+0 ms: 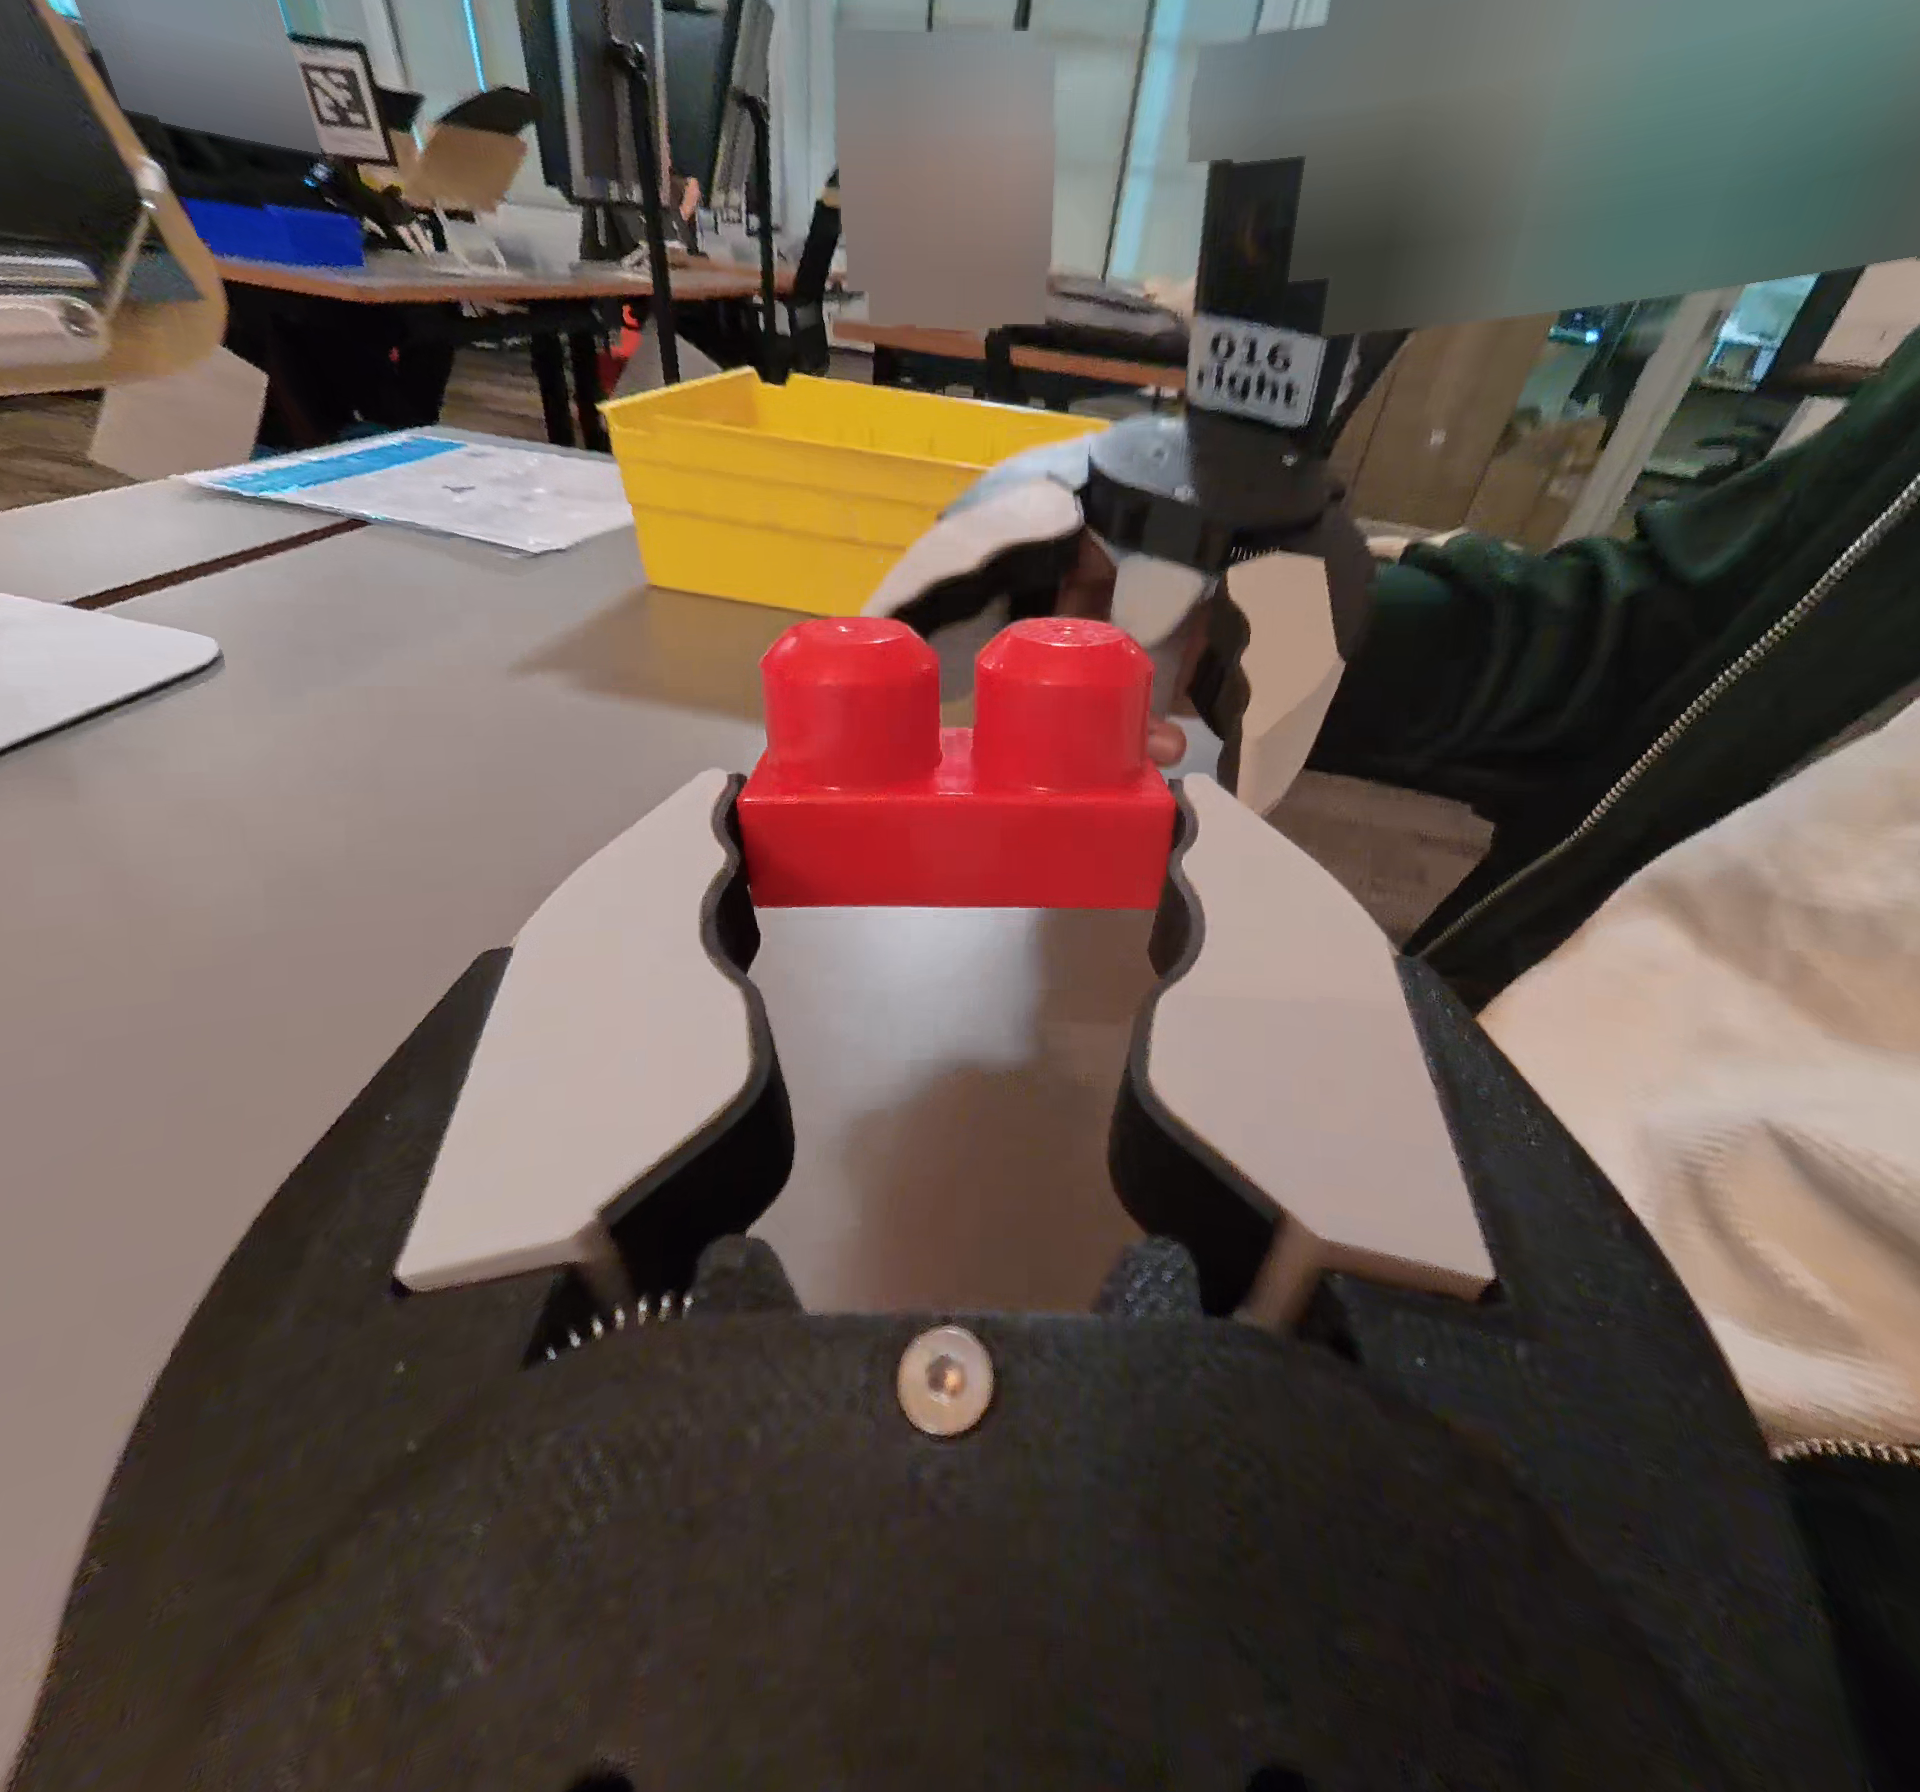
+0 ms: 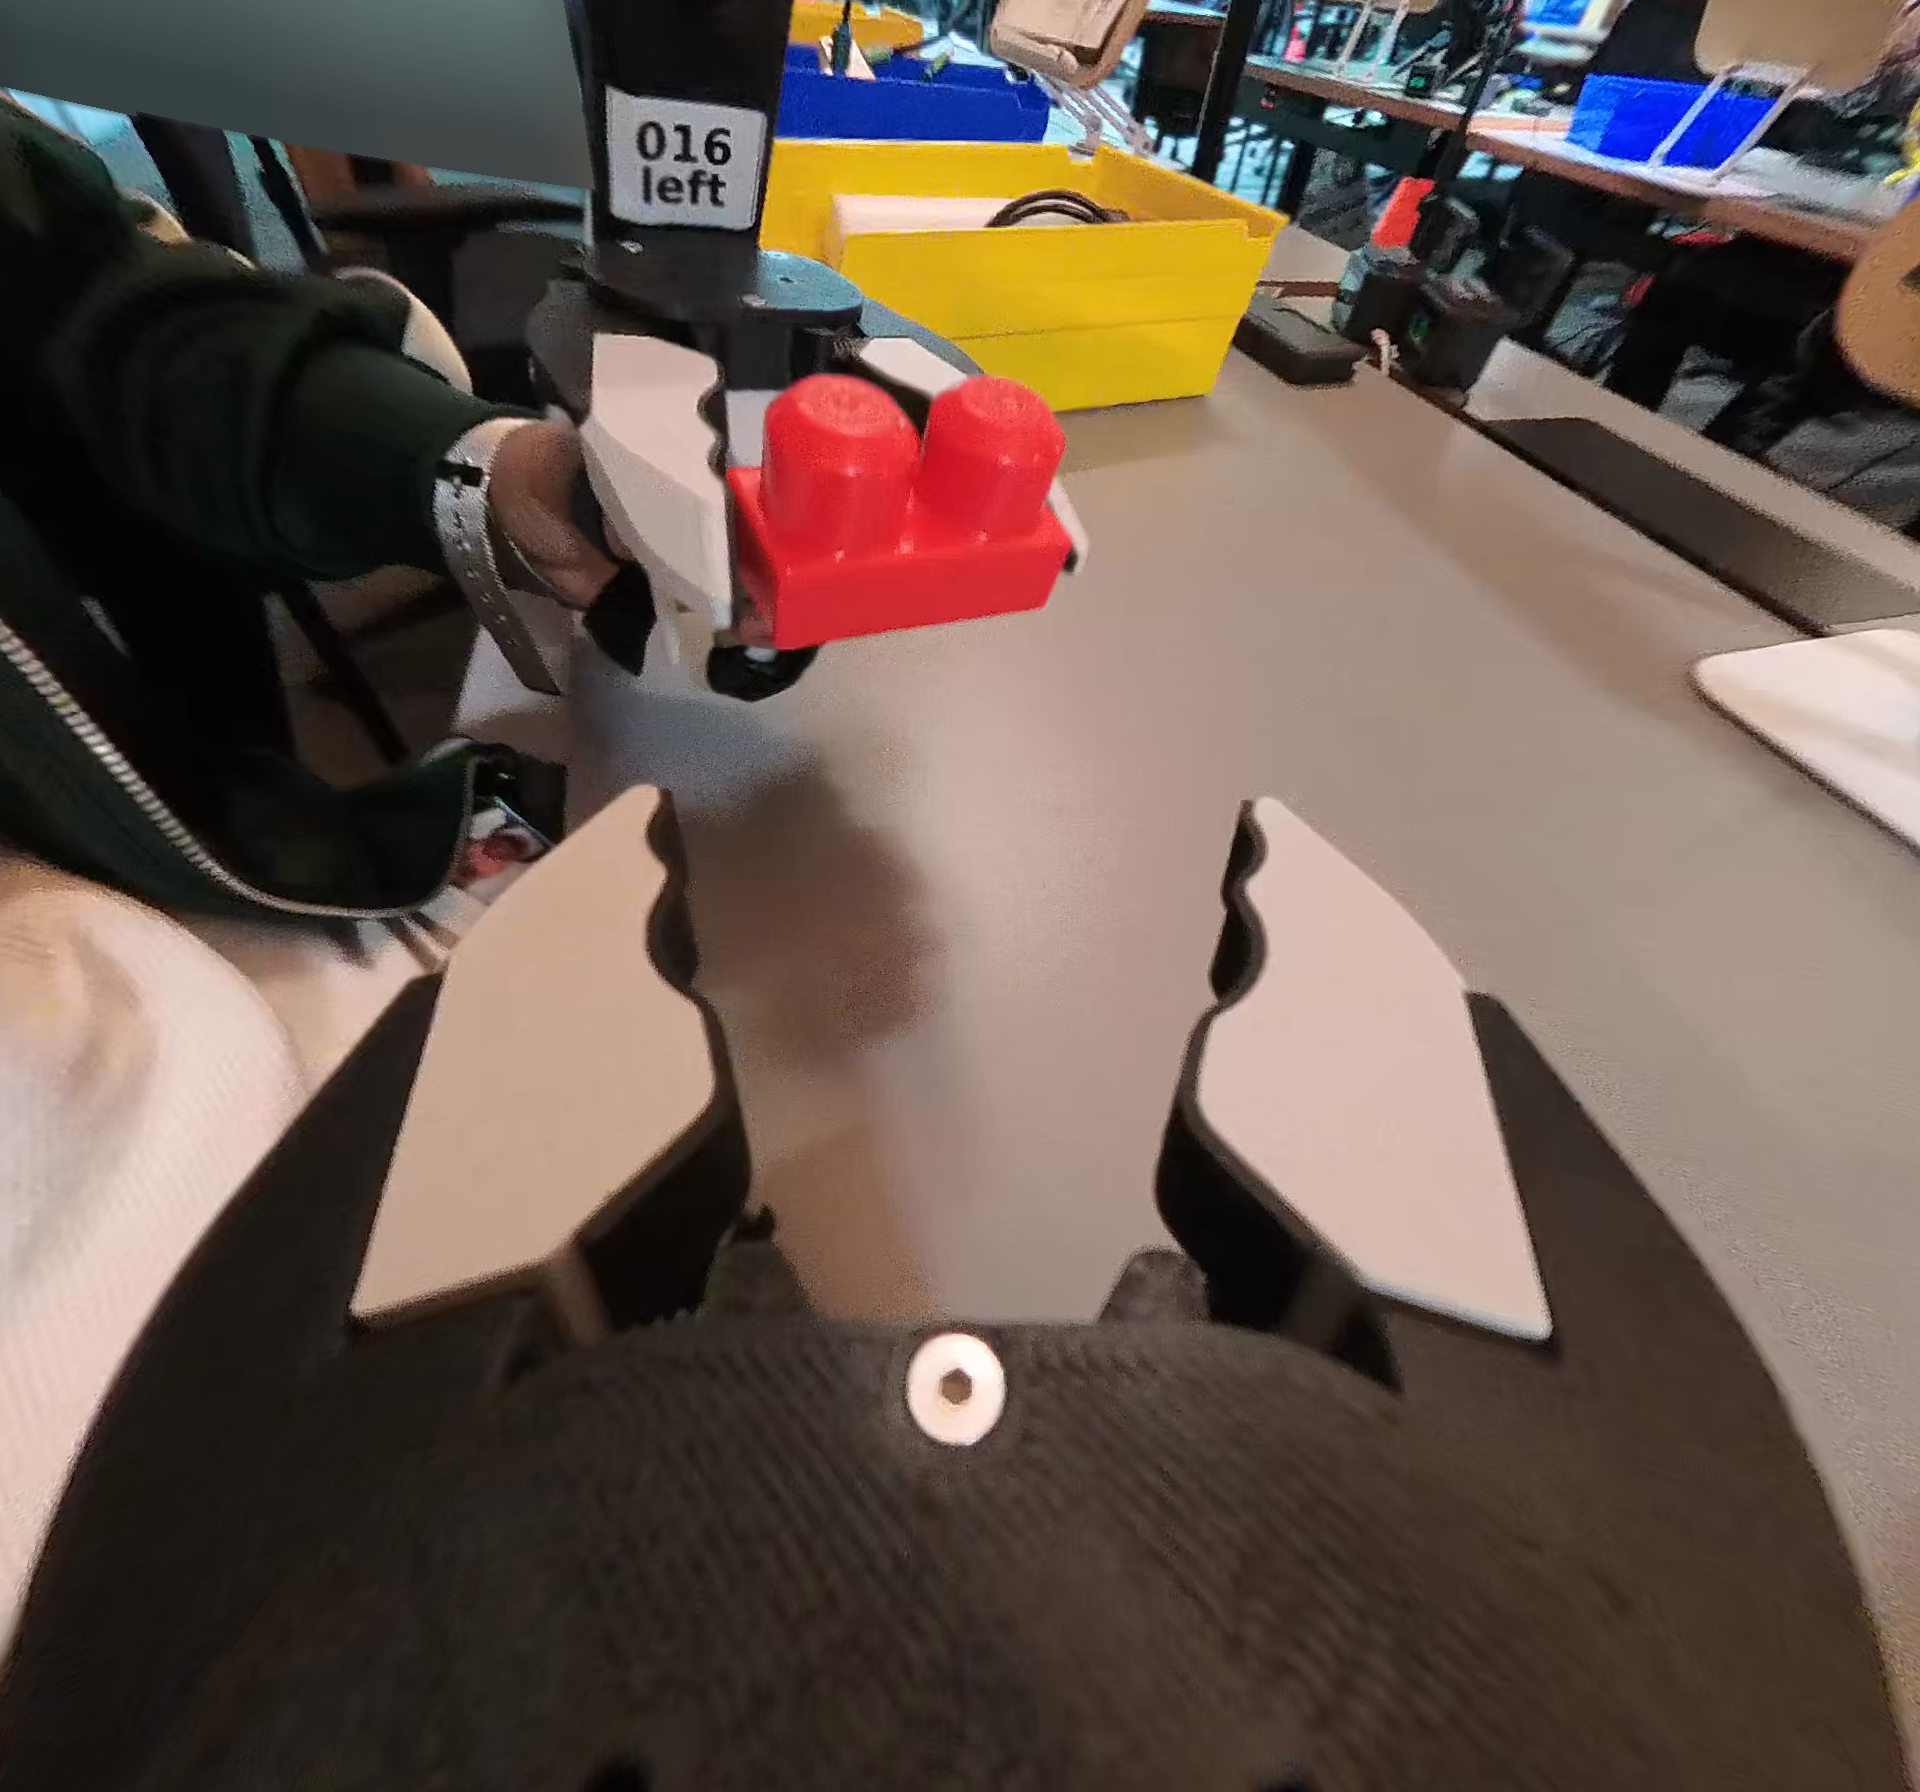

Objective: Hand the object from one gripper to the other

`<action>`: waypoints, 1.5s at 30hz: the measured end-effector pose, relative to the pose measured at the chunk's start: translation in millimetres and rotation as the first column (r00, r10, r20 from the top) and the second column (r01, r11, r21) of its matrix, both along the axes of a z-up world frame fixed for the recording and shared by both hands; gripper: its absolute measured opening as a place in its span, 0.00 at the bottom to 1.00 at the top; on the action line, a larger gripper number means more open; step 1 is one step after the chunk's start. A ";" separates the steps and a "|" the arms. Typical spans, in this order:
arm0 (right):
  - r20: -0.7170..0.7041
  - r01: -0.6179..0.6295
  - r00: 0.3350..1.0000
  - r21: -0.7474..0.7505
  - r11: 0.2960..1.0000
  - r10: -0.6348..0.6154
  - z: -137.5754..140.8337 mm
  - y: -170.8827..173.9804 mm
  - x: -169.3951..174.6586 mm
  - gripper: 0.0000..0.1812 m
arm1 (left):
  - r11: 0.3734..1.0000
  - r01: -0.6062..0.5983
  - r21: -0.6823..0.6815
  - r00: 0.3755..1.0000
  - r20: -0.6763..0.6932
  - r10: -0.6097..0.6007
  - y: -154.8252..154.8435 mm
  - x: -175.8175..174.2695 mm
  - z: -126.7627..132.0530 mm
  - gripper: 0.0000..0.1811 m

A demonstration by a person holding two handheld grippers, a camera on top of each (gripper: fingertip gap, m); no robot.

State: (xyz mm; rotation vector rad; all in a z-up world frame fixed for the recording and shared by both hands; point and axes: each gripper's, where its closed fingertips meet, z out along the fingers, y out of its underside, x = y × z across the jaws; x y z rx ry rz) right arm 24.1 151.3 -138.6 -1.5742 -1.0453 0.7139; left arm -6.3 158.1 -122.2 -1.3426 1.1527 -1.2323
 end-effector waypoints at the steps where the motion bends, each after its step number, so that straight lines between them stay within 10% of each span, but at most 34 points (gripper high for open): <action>1: -0.025 -0.006 1.000 -0.029 1.000 0.006 -2.5 0.8 -0.7 0.55 | 1.000 -0.006 -0.003 1.000 0.011 0.006 1.8 -1.5 1.5 0.42; 45: -0.365 -0.084 0.930 -0.317 0.945 -0.040 10.1 11.6 8.8 0.42 | 0.987 0.037 0.154 0.999 0.025 -0.041 -13.3 0.0 6.5 0.42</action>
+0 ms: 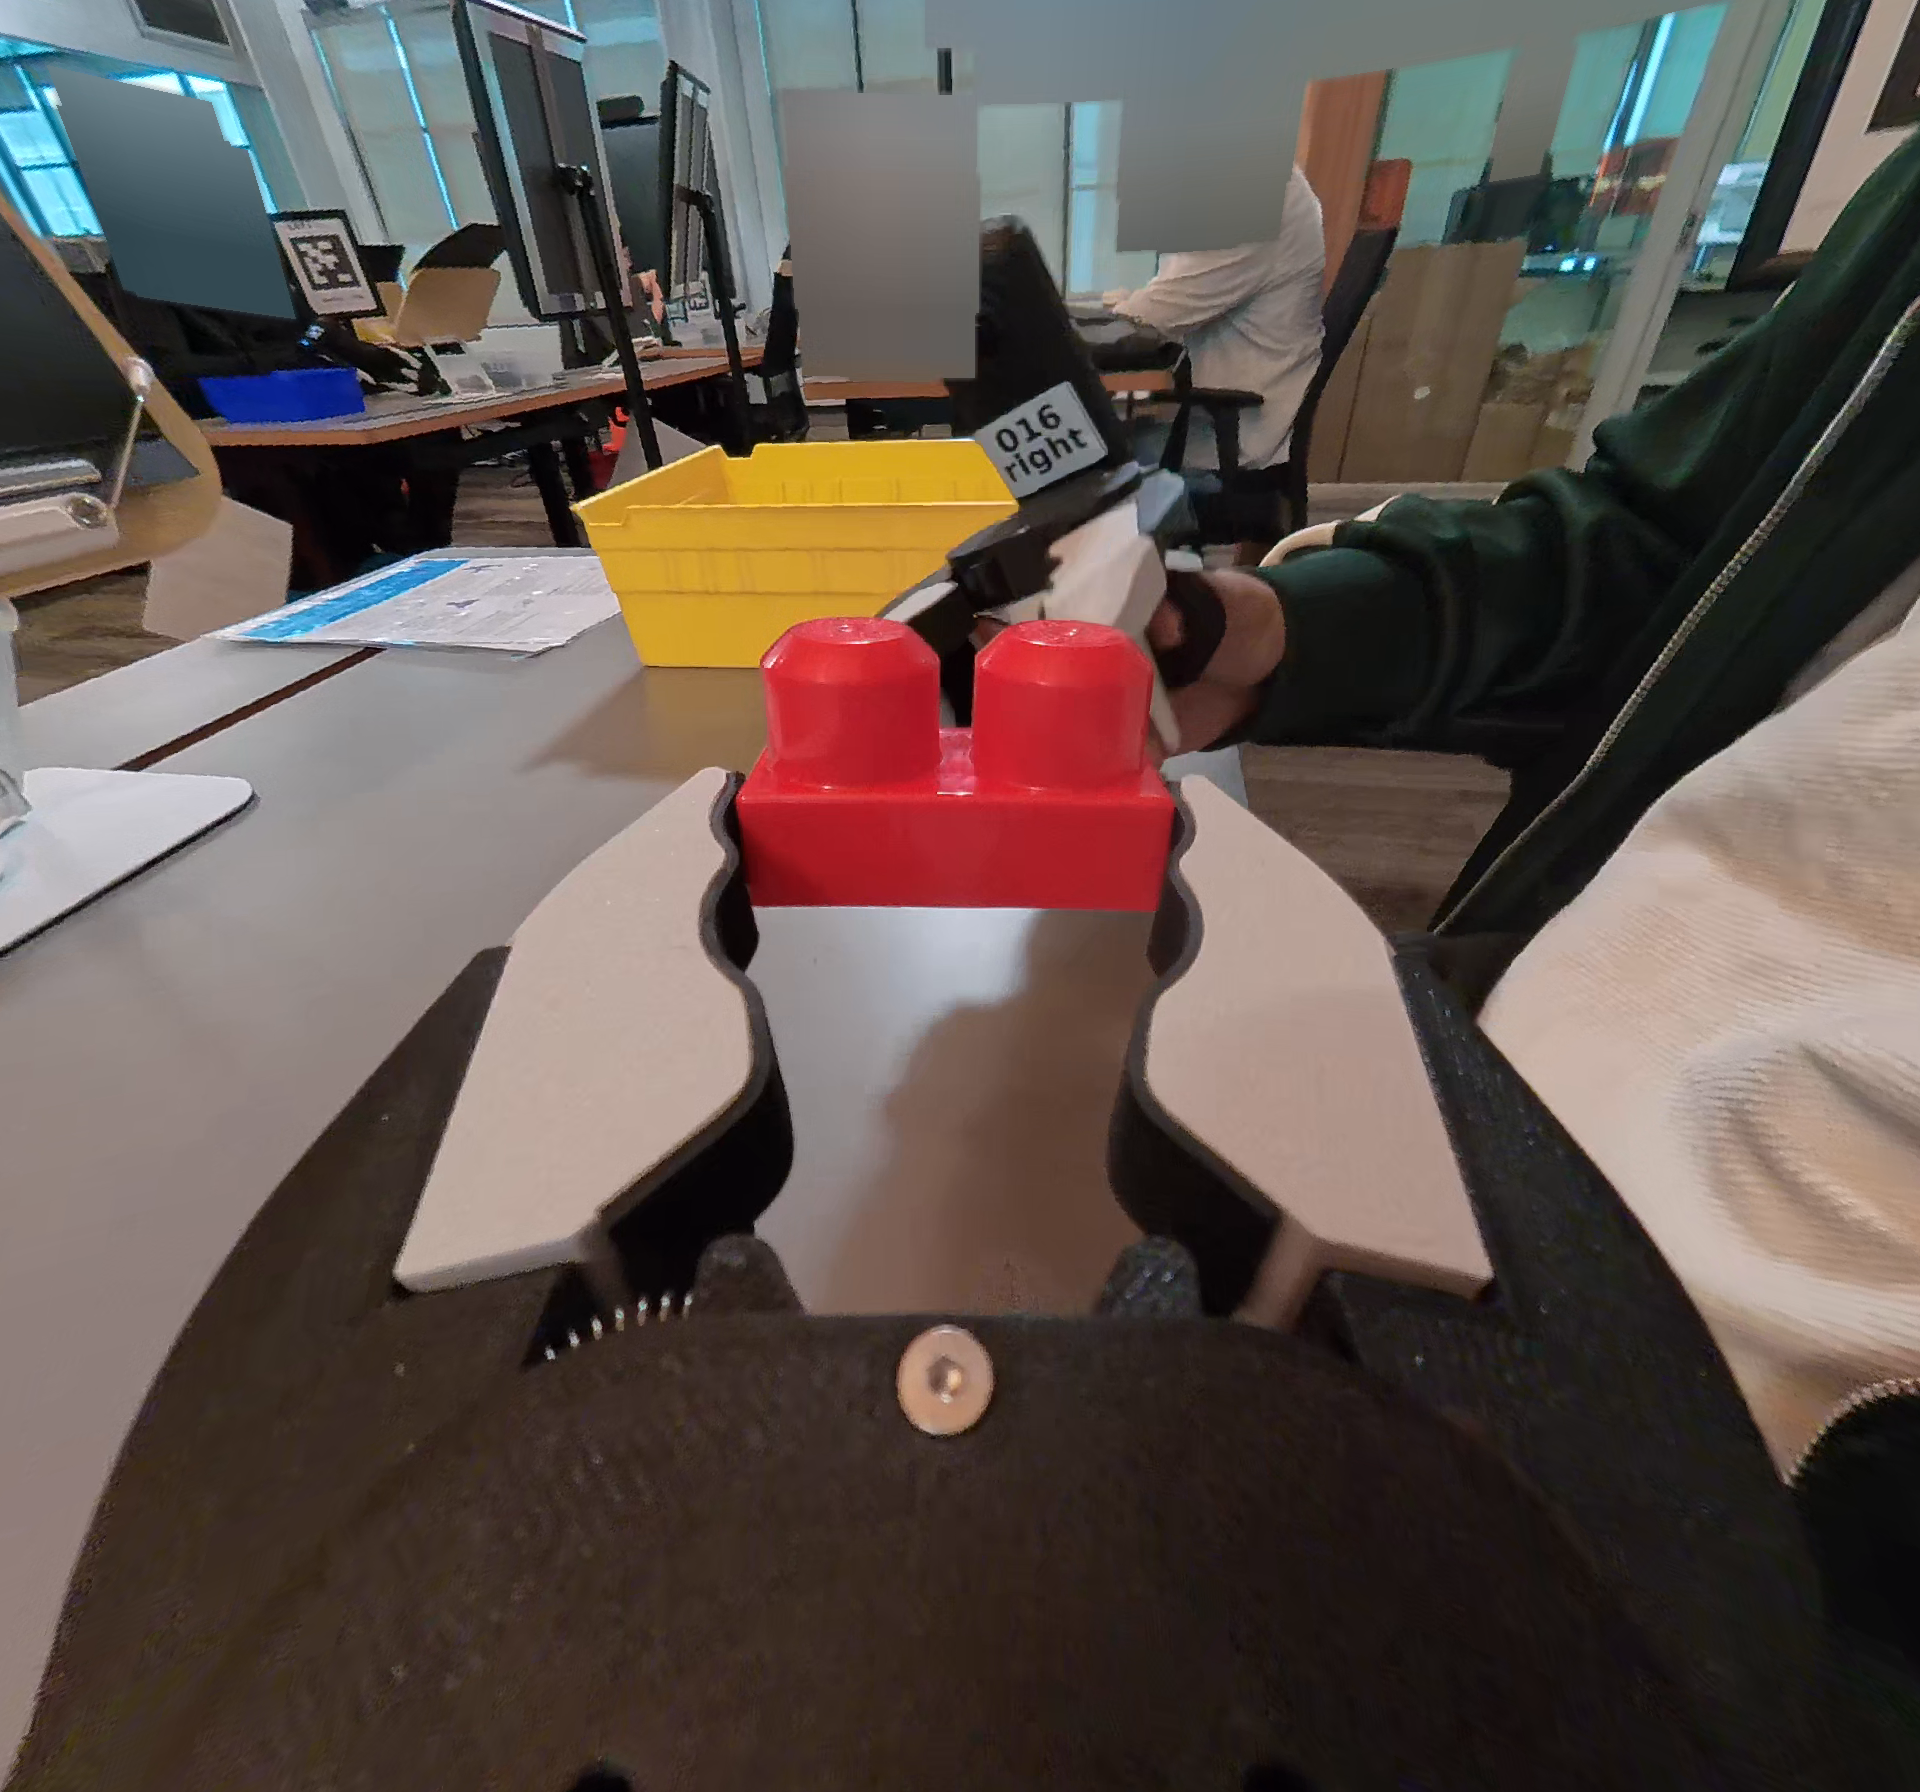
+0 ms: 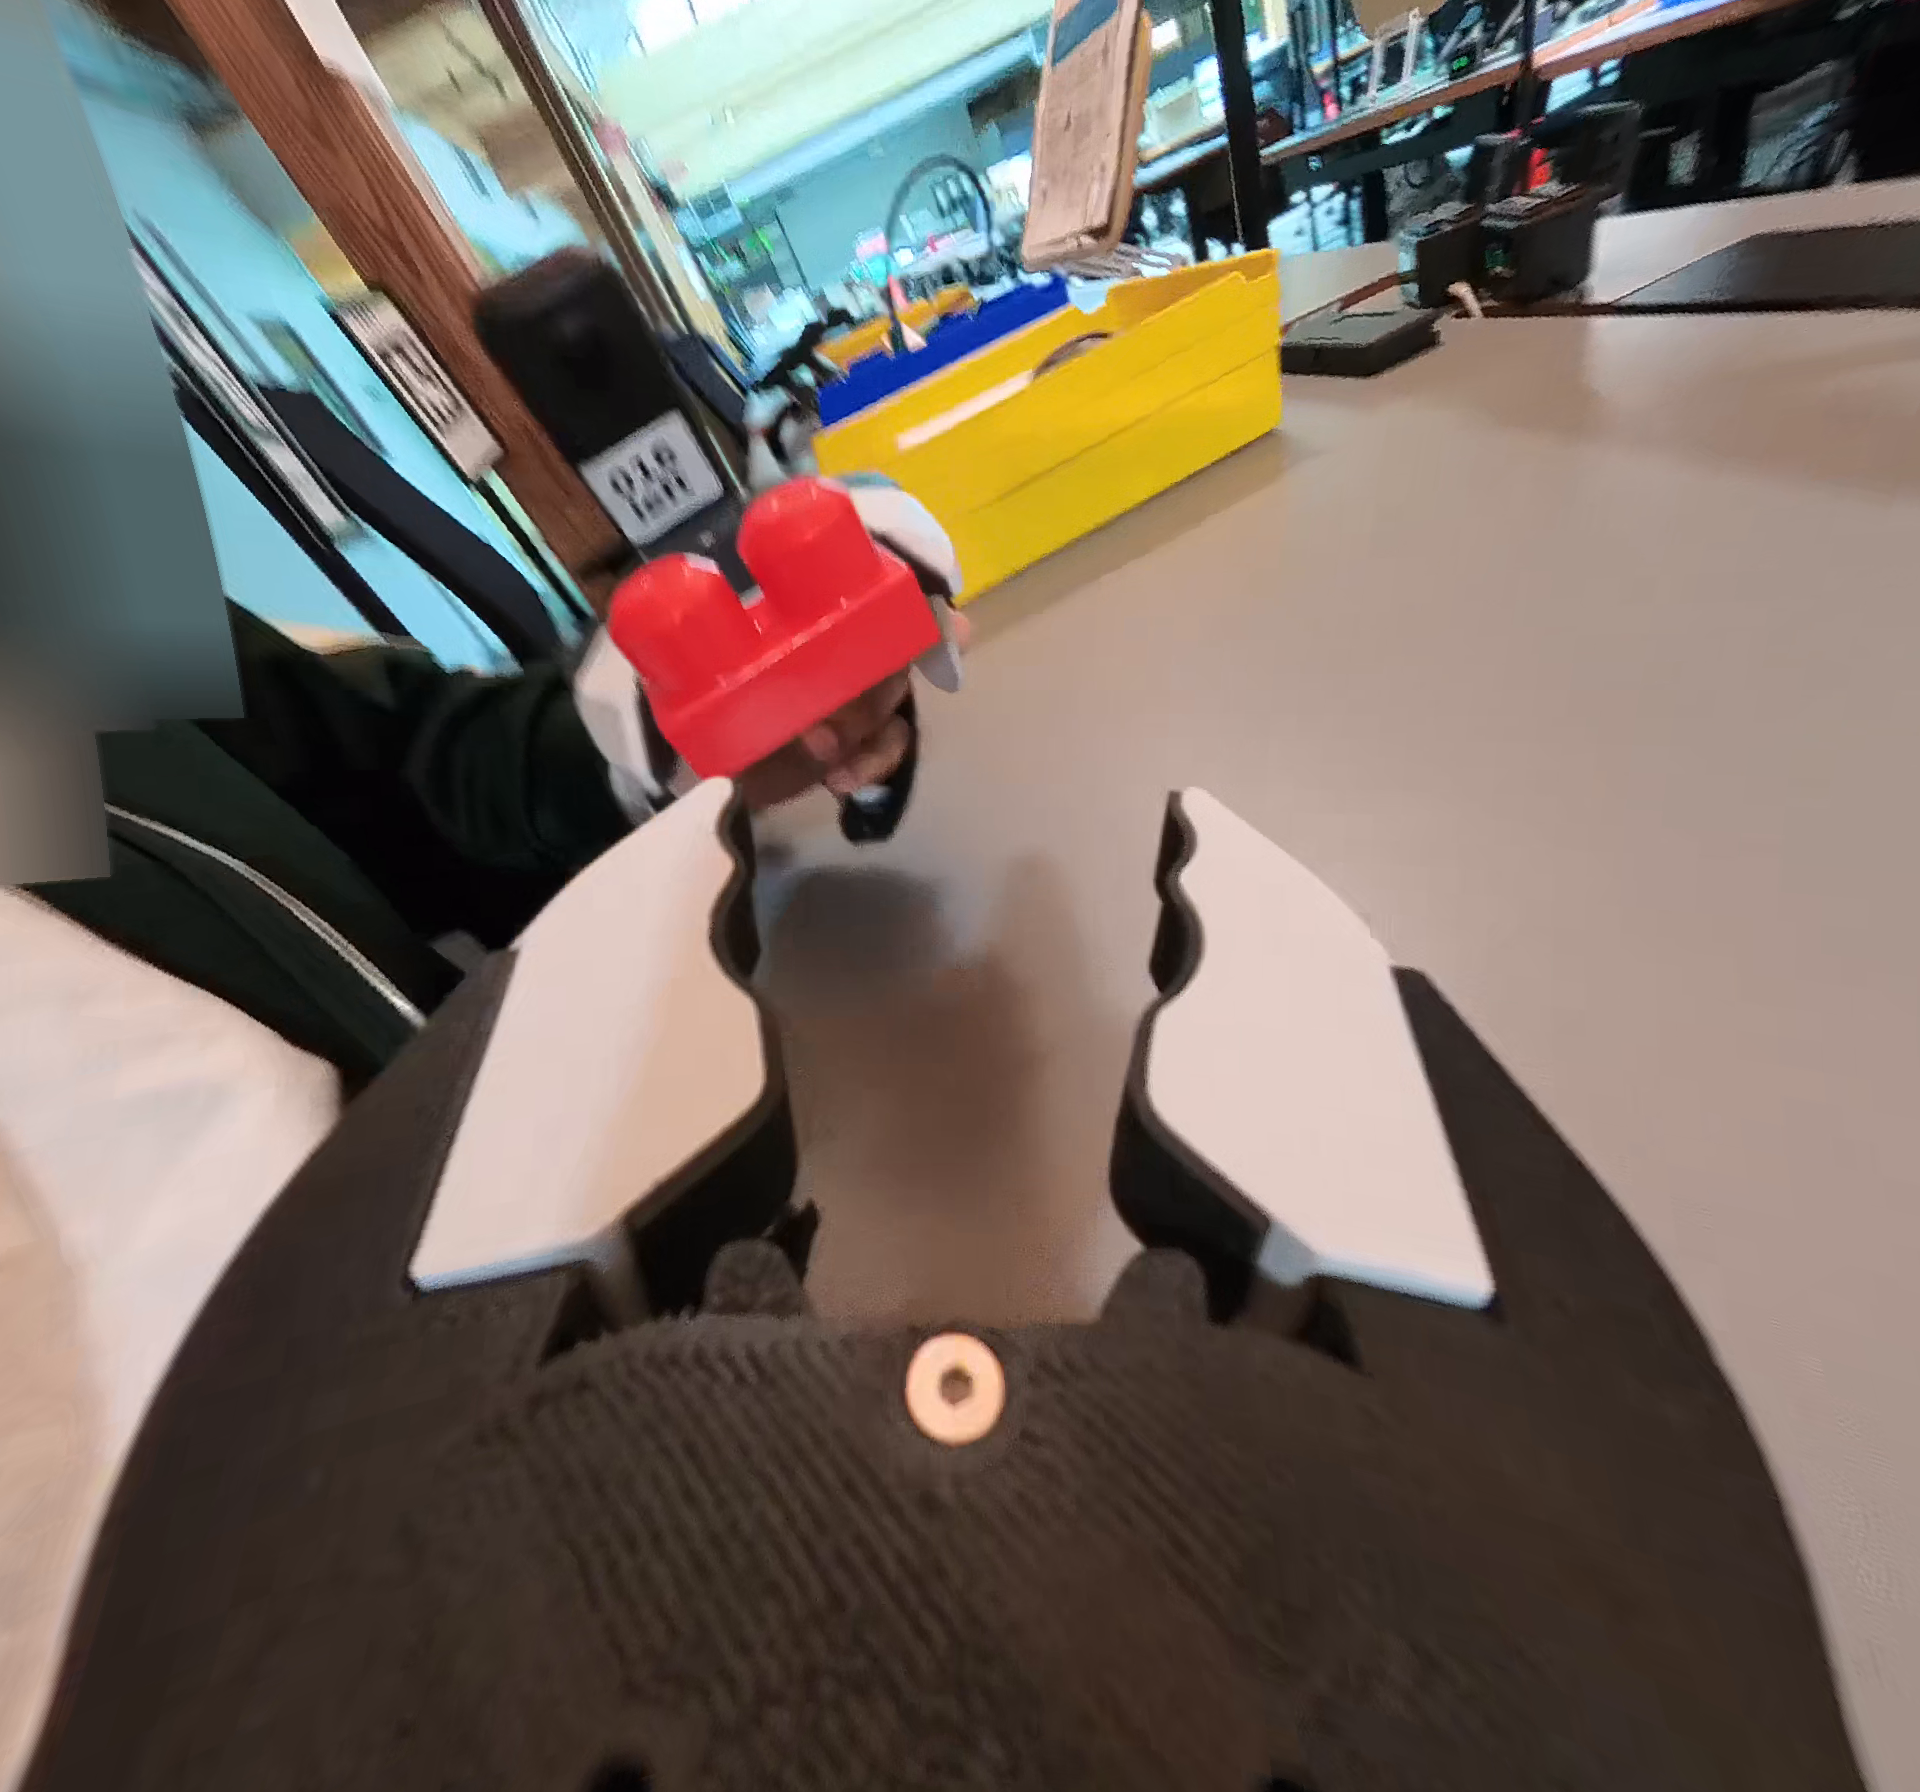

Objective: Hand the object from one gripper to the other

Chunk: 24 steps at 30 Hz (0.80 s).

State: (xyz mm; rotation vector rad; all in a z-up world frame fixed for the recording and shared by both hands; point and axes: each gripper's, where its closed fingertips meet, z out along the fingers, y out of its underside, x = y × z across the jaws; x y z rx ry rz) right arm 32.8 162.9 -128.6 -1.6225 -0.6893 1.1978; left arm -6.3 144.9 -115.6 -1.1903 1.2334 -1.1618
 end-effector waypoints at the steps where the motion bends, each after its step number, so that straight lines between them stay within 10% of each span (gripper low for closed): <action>1: -0.069 -0.019 0.998 -0.052 0.998 0.016 5.0 -1.4 -1.7 0.41 | 1.000 -0.003 0.020 1.000 -0.009 0.003 -1.2 0.9 -0.7 0.42; 9: -0.521 -0.367 0.845 -0.401 0.840 0.120 22.0 -25.2 -32.8 0.40 | 0.981 0.006 0.194 0.995 -0.101 0.014 -14.4 9.1 -11.3 0.42; 24: -0.510 -0.430 0.844 -0.463 0.775 0.163 9.6 -40.5 -55.7 0.26 | 0.951 0.032 0.307 0.985 -0.171 0.022 -25.0 15.4 -21.4 0.42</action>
